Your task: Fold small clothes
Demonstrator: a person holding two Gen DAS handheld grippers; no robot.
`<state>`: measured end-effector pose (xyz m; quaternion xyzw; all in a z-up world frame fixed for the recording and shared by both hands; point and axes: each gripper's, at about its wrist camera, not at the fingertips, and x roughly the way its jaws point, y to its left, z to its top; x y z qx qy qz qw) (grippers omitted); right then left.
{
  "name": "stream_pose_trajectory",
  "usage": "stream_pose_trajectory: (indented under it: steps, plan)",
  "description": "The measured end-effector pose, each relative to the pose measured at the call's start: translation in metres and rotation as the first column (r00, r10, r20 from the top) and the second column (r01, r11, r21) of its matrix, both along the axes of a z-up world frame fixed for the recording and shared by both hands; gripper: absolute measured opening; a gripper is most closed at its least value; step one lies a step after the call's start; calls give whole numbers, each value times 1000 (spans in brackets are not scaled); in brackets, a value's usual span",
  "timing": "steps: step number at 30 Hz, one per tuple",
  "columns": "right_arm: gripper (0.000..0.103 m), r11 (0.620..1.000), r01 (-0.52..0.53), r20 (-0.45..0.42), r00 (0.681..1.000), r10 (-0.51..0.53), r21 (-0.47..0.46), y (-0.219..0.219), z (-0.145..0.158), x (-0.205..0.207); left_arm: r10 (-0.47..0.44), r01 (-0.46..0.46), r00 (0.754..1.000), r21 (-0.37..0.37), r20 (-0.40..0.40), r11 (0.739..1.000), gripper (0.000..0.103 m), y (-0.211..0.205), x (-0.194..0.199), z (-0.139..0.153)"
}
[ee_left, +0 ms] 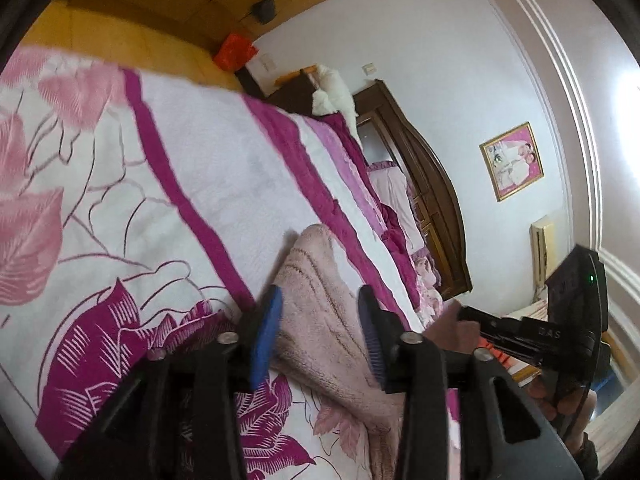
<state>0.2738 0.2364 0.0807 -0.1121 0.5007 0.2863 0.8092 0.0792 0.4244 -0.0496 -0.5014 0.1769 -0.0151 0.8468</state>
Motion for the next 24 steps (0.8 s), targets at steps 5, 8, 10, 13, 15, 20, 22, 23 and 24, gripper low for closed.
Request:
stream_pose_trajectory:
  steps: [5,8,10,13,15,20,22,23,24]
  plan:
    - [7,996,8,18,1000,-10,91,-56,13,2,-4,4,1000,16,-19,1000,24,0,3,1]
    - [7,991,18,14,1000,-20,135,-81,14,3,-11,12,1000,46,-20,999,28,-4,5,6]
    - [7,987,18,29,999,-23,157,-96,14,0,-23,24,1000,59,-15,998,29,-5,6,8]
    - [7,983,23,60,998,-34,182,-115,14,-8,-66,65,998,60,5,996,29,-7,8,11]
    - [7,980,30,74,996,-46,196,-131,13,-11,-110,109,994,81,14,991,29,-11,10,16]
    - [7,969,47,89,994,-71,244,-169,15,-18,-206,204,979,156,-4,966,31,-26,18,26]
    - [7,966,53,104,991,-81,253,-181,17,-21,-239,237,971,174,-12,956,31,-32,22,28]
    - [7,964,57,110,990,-88,261,-190,17,-23,-248,246,969,185,-13,951,31,-35,22,30]
    - [7,962,60,111,990,-93,265,-196,16,-24,-254,251,967,197,-14,948,31,-37,23,32]
